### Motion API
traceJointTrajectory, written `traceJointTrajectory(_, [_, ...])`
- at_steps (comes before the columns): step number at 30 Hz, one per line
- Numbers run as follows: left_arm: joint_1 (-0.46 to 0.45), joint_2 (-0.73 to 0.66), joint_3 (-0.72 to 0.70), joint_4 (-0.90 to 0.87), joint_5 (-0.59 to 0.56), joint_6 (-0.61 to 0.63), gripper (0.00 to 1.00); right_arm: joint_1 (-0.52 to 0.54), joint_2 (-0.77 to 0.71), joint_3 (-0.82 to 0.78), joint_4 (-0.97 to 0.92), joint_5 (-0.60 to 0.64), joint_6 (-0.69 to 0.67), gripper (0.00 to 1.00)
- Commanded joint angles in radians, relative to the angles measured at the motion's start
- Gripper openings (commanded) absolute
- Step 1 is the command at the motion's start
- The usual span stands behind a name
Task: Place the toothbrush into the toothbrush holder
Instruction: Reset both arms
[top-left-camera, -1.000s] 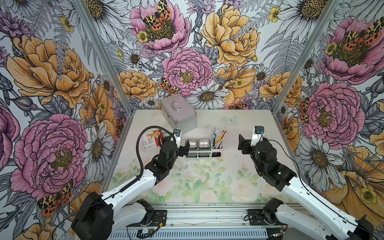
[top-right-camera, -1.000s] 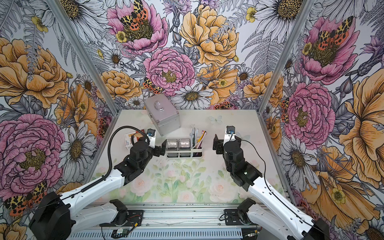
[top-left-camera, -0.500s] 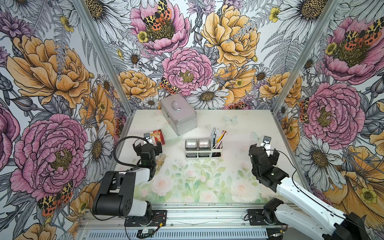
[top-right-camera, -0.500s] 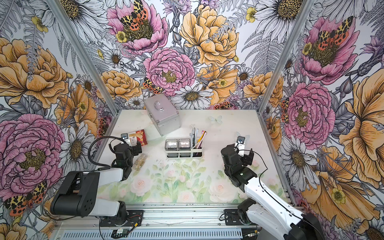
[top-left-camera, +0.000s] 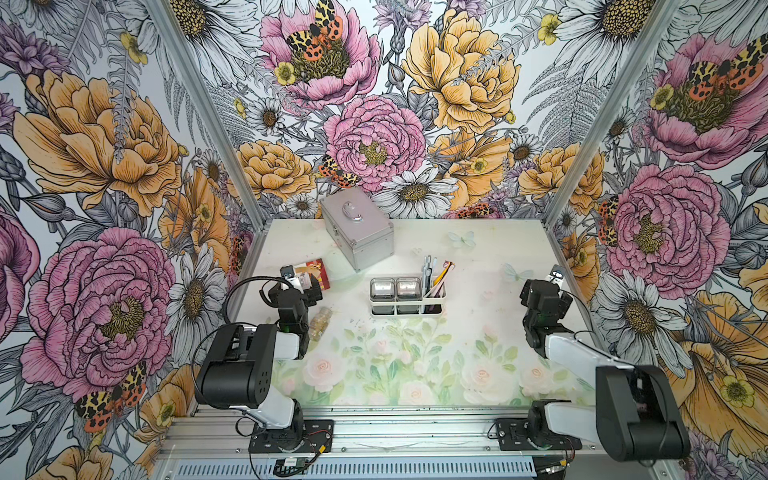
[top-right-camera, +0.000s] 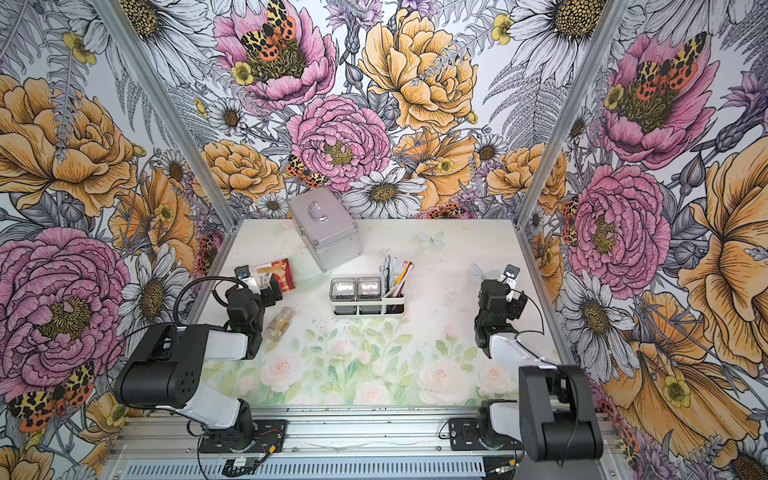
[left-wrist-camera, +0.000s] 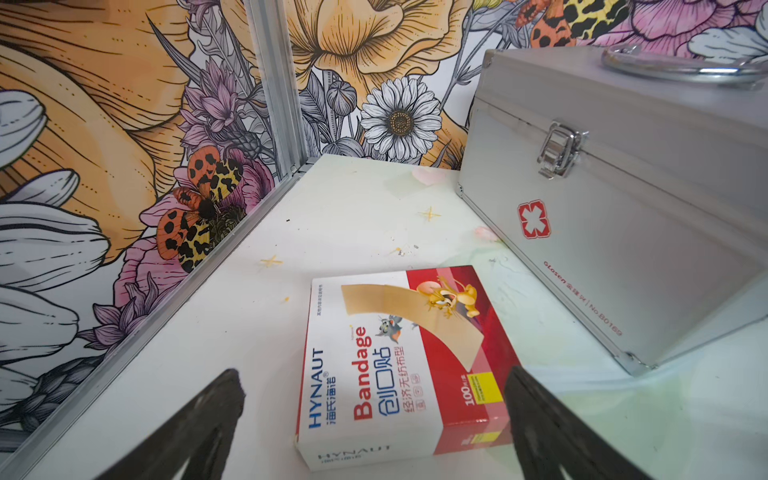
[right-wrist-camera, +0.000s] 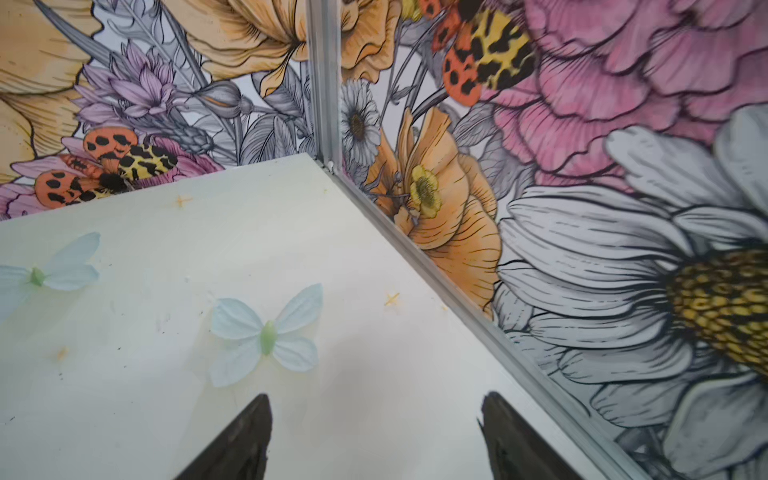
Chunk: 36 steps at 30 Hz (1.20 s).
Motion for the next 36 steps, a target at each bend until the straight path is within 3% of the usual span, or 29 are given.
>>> traceJointTrajectory(1, [-0.035, 0.004, -0.014, 0.083, -0.053, 0.026, 0.99, 0.003, 0.098, 0.086, 0.034, -0.081, -0.024, 0.76])
traceJointTrajectory(5, [-0.030, 0.002, -0.009, 0.072, -0.044, 0.022, 0.99, 0.011, 0.136, 0.115, 0.041, -0.119, -0.057, 0.71])
traceJointTrajectory(8, [-0.030, 0.002, -0.010, 0.072, -0.044, 0.022, 0.99, 0.046, 0.132, -0.024, 0.316, -0.169, -0.137, 0.76])
traceJointTrajectory(17, [-0.029, 0.002, -0.012, 0.073, -0.044, 0.022, 0.99, 0.039, 0.128, -0.042, 0.335, -0.225, -0.139, 0.86])
traceJointTrajectory(18, [-0.030, 0.002, -0.011, 0.073, -0.043, 0.022, 0.99, 0.030, 0.134, -0.067, 0.380, -0.271, -0.142, 0.90])
traceJointTrajectory(19, [-0.029, 0.002, -0.011, 0.075, -0.046, 0.022, 0.99, 0.022, 0.182, -0.121, 0.547, -0.292, -0.157, 0.94])
traceJointTrajectory(23, [-0.032, 0.003, -0.013, 0.079, -0.049, 0.025, 0.99, 0.043, 0.154, -0.105, 0.464, -0.230, -0.144, 1.00])
traceJointTrajectory(36, [-0.025, 0.001, -0.009, 0.068, -0.036, 0.019, 0.98, 0.036, 0.164, -0.105, 0.483, -0.234, -0.141, 1.00])
